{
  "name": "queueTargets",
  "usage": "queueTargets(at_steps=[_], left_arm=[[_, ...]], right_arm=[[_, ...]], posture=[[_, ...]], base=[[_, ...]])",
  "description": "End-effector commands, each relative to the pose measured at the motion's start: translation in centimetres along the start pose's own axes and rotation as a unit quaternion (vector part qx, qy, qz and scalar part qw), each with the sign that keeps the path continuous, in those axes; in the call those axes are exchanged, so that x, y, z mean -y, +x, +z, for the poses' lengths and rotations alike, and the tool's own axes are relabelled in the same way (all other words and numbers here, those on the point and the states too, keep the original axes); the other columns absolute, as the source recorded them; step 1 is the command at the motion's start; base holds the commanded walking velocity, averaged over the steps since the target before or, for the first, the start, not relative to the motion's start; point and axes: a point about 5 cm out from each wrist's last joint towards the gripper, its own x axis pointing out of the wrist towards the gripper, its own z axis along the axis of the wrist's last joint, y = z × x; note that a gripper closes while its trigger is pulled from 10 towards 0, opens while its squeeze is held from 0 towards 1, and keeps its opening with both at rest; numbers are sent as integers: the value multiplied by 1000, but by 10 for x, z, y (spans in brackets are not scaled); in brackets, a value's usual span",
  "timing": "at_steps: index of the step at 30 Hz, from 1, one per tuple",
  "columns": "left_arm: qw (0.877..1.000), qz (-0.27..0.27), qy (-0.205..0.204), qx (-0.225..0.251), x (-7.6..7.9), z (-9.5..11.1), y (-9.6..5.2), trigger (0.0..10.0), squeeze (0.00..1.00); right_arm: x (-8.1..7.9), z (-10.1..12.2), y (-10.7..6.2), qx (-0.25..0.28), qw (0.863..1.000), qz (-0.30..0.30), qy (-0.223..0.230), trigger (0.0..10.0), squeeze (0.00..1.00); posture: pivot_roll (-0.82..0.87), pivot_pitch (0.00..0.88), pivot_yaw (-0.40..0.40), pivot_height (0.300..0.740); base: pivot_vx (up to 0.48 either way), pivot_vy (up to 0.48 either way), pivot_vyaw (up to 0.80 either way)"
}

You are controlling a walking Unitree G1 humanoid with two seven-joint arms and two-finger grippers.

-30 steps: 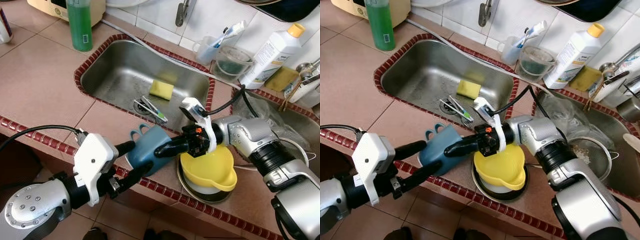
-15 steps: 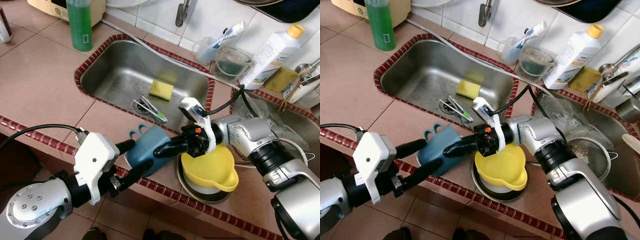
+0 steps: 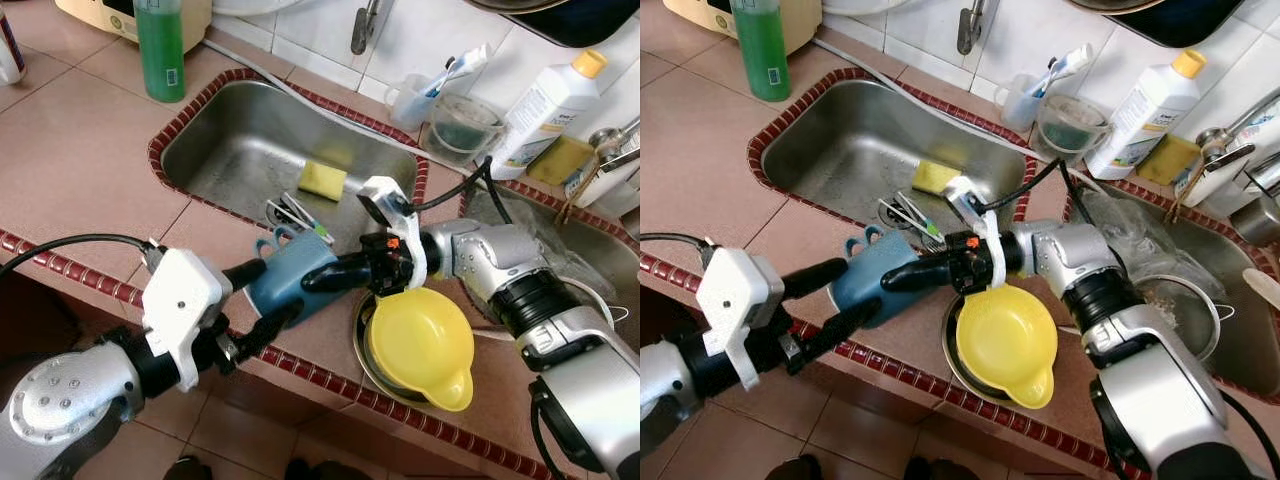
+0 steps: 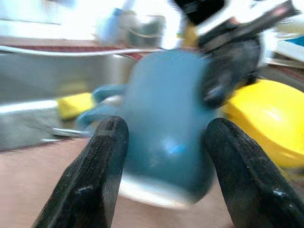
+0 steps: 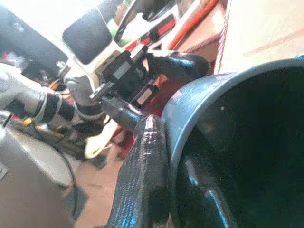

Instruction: Kitchen organization

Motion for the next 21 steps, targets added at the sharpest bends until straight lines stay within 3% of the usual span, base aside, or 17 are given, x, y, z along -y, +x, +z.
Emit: queueTargets(at_steps=[1, 6, 10, 14, 19, 21], left_arm=[[1000, 7, -7, -6, -3, -4, 0, 10000, 0], [995, 76, -6, 57, -39, 14, 5, 10000, 0], [993, 94, -3, 71, -46, 18, 7, 10000, 0], [984, 149, -10, 99, -67, 22, 17, 10000, 0], [979, 178, -13, 100, -76, 21, 29, 10000, 0], [980, 170, -15, 104, -74, 20, 38, 10000, 0]], right_arm=[[-6, 14, -9, 24, 999, 3, -27, 10000, 0], [-6, 30, -17, 54, 996, -32, -67, 10000, 0], [-6, 34, -19, 63, 994, -41, -76, 10000, 0], [-6, 46, -26, 103, 985, -78, -113, 10000, 0], [-5, 54, -33, 142, 970, -124, -155, 10000, 0], [-5, 58, -39, 168, 957, -160, -177, 10000, 0]], posture=[[32, 166, -251, 740], [16, 121, -217, 740], [14, 115, -213, 740], [-2, 65, -179, 740], [-15, 40, -163, 740], [-25, 23, -150, 740]], base=[[0, 0, 0], [0, 0, 0], [0, 0, 0], [0, 0, 0], [0, 0, 0], [0, 0, 0]])
